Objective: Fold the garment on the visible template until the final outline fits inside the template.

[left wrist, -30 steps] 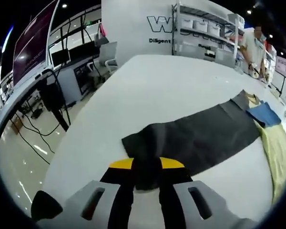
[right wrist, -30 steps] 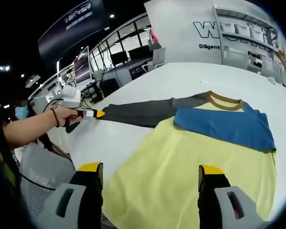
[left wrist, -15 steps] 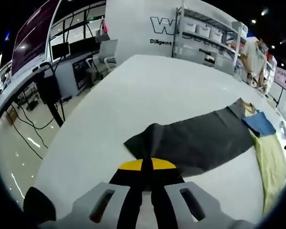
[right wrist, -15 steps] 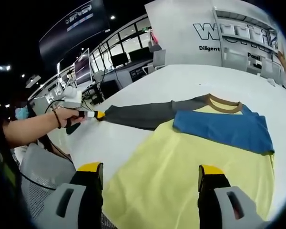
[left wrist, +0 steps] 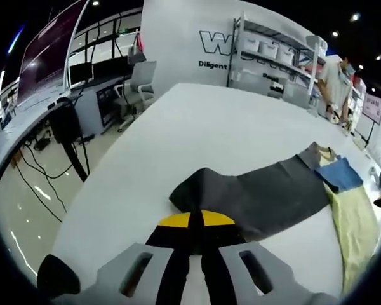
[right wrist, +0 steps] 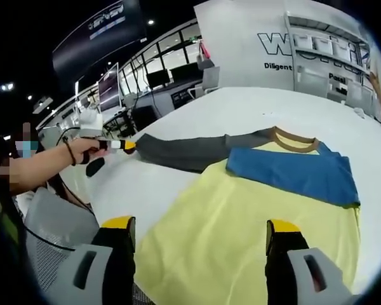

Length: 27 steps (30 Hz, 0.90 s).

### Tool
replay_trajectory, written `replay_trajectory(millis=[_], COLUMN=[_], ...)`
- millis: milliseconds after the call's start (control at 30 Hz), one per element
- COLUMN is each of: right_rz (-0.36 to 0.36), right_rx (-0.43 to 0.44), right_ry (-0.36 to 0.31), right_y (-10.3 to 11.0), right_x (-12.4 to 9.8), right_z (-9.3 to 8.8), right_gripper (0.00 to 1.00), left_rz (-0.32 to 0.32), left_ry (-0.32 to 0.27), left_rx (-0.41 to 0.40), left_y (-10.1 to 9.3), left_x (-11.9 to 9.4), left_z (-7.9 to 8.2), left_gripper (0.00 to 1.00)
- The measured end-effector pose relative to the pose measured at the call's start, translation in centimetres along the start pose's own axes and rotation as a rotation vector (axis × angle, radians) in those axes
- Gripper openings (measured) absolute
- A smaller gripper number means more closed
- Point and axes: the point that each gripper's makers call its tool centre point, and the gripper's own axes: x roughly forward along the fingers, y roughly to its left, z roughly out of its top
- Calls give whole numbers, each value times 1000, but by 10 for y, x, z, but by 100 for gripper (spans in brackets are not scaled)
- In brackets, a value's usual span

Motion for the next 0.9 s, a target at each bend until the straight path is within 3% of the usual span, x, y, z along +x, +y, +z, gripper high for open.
replay_trajectory(millis=[233, 667, 700, 833, 900], right_rz=[-6, -3, -2, -4, -12], right_rx=[-4, -1, -4, 10, 4], right_ry=[-10, -18, -18, -22, -22], right_y=[-2, -4, -3, -7, -8], right_x=[-6, -11, -11, -13, -14], right_z=[1, -1, -2, -4, -4], right_gripper=[83, 85, 84, 84, 85], left_rz=[-16, -47, -57, -91, -132], left_ry=[-36, -54, -73, -91, -92], left_rx=[-69, -51, -53, -79, -160], left_y=[-4, -20, -25, -39, -47], left_x=[-8, -12, -16, -19, -19], left_z=[11, 22, 28, 38, 40], left_gripper=[0, 0, 0, 0, 0])
